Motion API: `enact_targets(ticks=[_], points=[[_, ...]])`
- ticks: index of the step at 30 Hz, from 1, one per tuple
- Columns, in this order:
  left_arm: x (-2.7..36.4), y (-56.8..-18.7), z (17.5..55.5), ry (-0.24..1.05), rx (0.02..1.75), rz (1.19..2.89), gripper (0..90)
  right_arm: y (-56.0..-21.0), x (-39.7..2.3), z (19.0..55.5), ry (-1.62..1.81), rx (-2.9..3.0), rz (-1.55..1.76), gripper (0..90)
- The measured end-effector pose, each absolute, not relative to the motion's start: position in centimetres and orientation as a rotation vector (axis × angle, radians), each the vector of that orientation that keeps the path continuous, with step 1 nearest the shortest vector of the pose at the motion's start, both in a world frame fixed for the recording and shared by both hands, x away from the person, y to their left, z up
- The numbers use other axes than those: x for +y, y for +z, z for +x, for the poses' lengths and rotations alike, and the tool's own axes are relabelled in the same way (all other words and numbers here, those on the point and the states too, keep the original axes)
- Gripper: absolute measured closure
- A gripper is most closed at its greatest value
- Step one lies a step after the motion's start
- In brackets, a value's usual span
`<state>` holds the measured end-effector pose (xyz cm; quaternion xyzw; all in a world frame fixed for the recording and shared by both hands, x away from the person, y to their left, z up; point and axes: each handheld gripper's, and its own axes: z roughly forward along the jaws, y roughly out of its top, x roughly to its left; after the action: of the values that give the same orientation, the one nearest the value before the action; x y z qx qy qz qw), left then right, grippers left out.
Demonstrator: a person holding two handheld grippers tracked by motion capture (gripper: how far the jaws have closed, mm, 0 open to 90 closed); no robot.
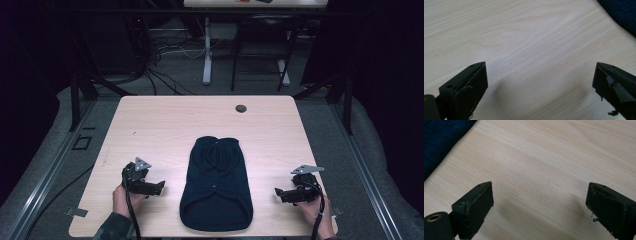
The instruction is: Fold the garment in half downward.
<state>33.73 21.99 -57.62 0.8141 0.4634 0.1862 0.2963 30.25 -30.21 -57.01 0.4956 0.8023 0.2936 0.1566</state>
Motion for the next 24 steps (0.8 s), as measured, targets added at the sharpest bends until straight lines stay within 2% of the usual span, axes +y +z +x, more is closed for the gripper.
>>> enact_targets(ticks=[24], points=[[21.4,-56.6,35.0,0.477,1.207,2.168,0.2,-55.6,-29.0,31.0,0.840,2.321,1.371,8.0]])
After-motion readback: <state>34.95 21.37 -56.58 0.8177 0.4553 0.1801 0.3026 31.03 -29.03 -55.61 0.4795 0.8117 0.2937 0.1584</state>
